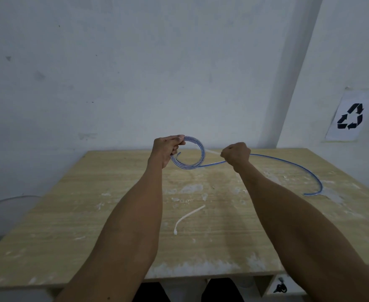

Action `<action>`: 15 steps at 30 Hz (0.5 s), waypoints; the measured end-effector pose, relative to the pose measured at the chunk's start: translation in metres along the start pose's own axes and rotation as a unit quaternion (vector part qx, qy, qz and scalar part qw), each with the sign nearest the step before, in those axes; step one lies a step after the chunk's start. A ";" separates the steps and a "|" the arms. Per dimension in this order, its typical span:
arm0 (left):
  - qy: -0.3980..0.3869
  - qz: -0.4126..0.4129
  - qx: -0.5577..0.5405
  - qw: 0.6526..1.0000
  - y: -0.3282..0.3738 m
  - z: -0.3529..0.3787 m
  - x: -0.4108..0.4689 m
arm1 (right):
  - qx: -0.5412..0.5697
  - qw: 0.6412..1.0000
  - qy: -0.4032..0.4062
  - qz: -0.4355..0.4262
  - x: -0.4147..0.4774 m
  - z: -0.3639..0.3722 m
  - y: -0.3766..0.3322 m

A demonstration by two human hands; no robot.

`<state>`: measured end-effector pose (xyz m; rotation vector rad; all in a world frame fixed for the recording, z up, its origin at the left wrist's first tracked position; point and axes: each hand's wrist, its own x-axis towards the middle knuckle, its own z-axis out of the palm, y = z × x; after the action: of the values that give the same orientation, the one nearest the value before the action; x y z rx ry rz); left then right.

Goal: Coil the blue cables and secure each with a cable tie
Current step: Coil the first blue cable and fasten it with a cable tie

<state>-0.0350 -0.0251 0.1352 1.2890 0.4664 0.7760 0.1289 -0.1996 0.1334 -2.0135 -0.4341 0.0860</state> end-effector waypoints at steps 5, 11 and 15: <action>-0.034 -0.026 0.016 0.999 0.004 0.001 -0.004 | 0.131 0.991 -0.017 0.030 0.001 -0.006 -0.011; -0.043 -0.032 0.010 0.999 0.004 0.004 -0.007 | 0.367 0.926 -0.043 0.079 -0.002 -0.009 -0.010; -0.085 -0.052 0.012 0.995 0.002 0.011 -0.007 | 0.422 0.905 0.002 0.058 -0.006 -0.007 -0.012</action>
<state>-0.0324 -0.0376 0.1386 1.3290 0.4038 0.5693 0.1222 -0.2028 0.1468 -1.1761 -0.2097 0.2916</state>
